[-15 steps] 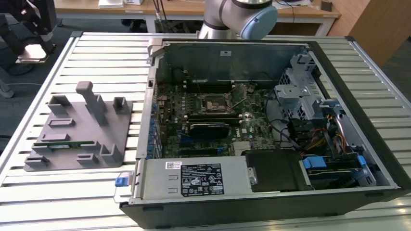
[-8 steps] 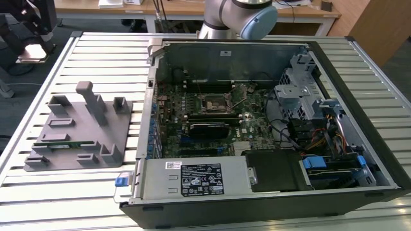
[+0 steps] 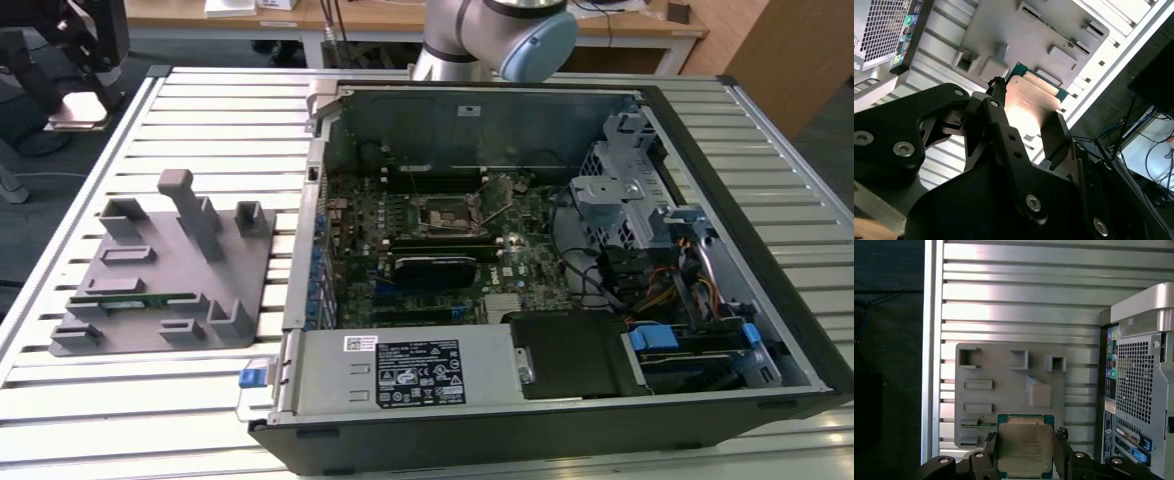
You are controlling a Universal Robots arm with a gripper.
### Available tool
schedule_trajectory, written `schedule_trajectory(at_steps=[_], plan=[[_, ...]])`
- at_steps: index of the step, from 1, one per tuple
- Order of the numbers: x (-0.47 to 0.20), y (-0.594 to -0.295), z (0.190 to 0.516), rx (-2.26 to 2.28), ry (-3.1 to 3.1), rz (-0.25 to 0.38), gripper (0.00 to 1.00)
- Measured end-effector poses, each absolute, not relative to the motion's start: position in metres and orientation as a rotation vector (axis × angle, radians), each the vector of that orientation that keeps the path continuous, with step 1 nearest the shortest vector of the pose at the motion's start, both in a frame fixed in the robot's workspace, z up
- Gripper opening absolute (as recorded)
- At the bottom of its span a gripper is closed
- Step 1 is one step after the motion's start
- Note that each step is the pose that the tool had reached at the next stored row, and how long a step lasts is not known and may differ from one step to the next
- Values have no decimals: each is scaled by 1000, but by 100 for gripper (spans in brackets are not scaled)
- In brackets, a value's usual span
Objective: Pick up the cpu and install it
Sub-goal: 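Pick up the cpu and move it towards the insertion slot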
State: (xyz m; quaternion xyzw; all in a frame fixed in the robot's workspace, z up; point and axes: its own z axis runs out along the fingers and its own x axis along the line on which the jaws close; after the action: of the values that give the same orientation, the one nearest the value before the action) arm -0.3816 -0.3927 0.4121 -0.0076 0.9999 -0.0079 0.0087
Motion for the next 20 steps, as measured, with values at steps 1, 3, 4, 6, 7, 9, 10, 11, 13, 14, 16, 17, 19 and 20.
schedule_trajectory(at_steps=[1,3,4,6,7,9,10,11,13,14,16,17,19,20], plan=[[-380,-393,412,-24,3124,-24,53],[-378,-393,412,-24,3124,-24,53],[-377,-393,412,-24,3124,-24,53],[-375,-393,412,-24,3124,-24,53],[-374,-393,412,-24,3124,-24,53],[-372,-393,412,-24,3124,-24,53],[-372,-393,412,-24,3124,-24,53],[-371,-393,412,-24,3124,-24,53],[-369,-393,412,-24,3124,-24,53],[-368,-393,412,-24,3124,-24,53],[-366,-393,412,-24,3124,-24,53],[-366,-393,412,-24,3124,-24,53],[-364,-393,412,-24,3124,-24,53],[-363,-393,412,-24,3124,-24,53]])
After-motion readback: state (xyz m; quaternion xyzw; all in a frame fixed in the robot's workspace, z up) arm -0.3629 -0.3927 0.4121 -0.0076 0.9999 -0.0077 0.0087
